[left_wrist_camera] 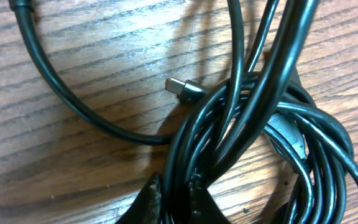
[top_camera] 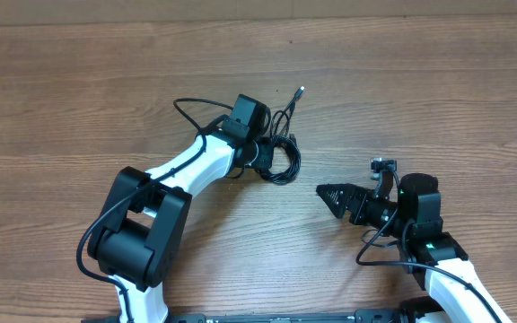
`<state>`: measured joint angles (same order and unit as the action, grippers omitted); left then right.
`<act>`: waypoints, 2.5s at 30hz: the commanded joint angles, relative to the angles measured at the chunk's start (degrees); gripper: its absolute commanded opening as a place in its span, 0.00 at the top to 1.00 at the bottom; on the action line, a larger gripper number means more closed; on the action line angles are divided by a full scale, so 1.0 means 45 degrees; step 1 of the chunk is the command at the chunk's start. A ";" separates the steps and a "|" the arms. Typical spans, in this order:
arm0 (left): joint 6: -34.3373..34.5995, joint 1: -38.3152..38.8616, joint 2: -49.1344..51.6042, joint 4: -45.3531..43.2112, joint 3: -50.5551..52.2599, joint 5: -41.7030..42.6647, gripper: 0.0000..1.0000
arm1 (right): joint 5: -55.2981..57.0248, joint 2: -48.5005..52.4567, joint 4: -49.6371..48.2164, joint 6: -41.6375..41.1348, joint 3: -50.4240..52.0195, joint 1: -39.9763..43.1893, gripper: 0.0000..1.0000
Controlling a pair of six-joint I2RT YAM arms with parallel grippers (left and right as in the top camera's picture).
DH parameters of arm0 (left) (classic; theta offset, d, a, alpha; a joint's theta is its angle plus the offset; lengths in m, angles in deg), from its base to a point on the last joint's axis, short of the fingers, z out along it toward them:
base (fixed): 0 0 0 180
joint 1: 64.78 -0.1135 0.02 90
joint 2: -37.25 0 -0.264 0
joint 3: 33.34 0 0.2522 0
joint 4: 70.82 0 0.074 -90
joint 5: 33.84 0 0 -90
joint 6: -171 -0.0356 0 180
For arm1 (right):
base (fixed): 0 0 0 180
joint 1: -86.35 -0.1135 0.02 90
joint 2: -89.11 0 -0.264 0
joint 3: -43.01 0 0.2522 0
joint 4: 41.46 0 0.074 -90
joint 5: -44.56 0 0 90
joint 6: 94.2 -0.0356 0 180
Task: Untangle cables
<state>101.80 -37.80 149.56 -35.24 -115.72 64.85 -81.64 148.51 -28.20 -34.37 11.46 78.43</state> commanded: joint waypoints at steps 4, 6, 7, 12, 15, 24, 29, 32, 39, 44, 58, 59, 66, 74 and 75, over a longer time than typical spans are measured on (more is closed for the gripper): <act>0.0146 0.0024 0.0117 0.0015 0.0403 -0.0277 0.54 | 0.0121 -0.0146 0.0321 0.0529 -0.0831 -0.0049 0.18; 0.0146 0.0019 0.0117 -0.0228 0.0549 -0.0272 0.55 | 0.0389 -0.0146 0.0782 0.0738 -0.1161 -0.0049 0.18; 0.0151 0.0024 0.0117 -0.0418 0.0670 -0.0262 0.55 | 0.0777 -0.0146 0.1141 0.0772 -0.1345 -0.0049 0.18; 0.0340 0.0194 0.0117 -0.0879 0.0894 -0.0262 0.83 | 0.1778 -0.0146 0.1763 0.0772 -0.1642 -0.0058 0.21; 0.0345 0.0306 0.0117 -0.1064 0.0894 -0.0257 0.96 | 0.1807 -0.0146 0.1768 0.0933 -0.1642 -0.0058 0.21; 0.0340 0.0262 -0.0160 -0.0515 0.0486 0.0797 0.96 | 0.1190 0.0010 0.2011 0.1098 -0.1637 -0.0058 0.21; 0.0223 0.0296 -0.0845 0.0141 0.0204 0.1933 0.96 | -0.0151 0.0379 0.2142 0.1044 -0.1637 -0.0058 0.23; -0.0355 0.0291 -0.1209 0.0219 0.0204 0.2637 0.96 | -0.0559 0.0529 0.2161 0.1039 -0.1637 -0.0058 0.23; -0.0379 0.0257 -0.2351 0.0578 0.0204 0.2905 0.96 | -0.0554 0.1214 0.2089 -0.0316 -0.1637 -0.0058 0.29; -0.0685 0.0282 -0.2900 0.0617 0.0204 0.2939 0.96 | -0.1438 0.2152 0.1394 -0.2103 -0.1637 -0.0092 0.36; -0.0908 0.0272 -0.2900 0.0976 0.0204 0.3458 0.96 | 0.1486 0.2375 -0.2006 -0.0714 -0.1651 -0.1987 0.37; -0.0908 0.0272 -0.2900 0.1030 0.0204 0.3468 0.96 | 0.1749 0.2361 -0.2297 -0.0505 -0.1715 -0.2259 0.37; -0.1107 0.0257 -0.2900 0.1515 0.0204 0.2467 0.96 | 0.5882 0.2040 0.0748 0.1049 -0.3453 -0.3497 0.40; -0.1093 0.0364 -0.2890 0.1486 0.0214 0.0884 0.96 | 0.7606 0.1923 0.4998 0.1491 -0.6300 -0.4571 0.40; -0.1093 0.0423 -0.2890 0.1506 0.0214 0.0612 0.96 | 0.7174 0.1972 0.5008 0.1491 -0.6290 -0.4585 0.41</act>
<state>97.91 -36.62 137.98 -28.31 -113.91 71.60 -50.12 158.34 -6.19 -29.21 -15.38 58.60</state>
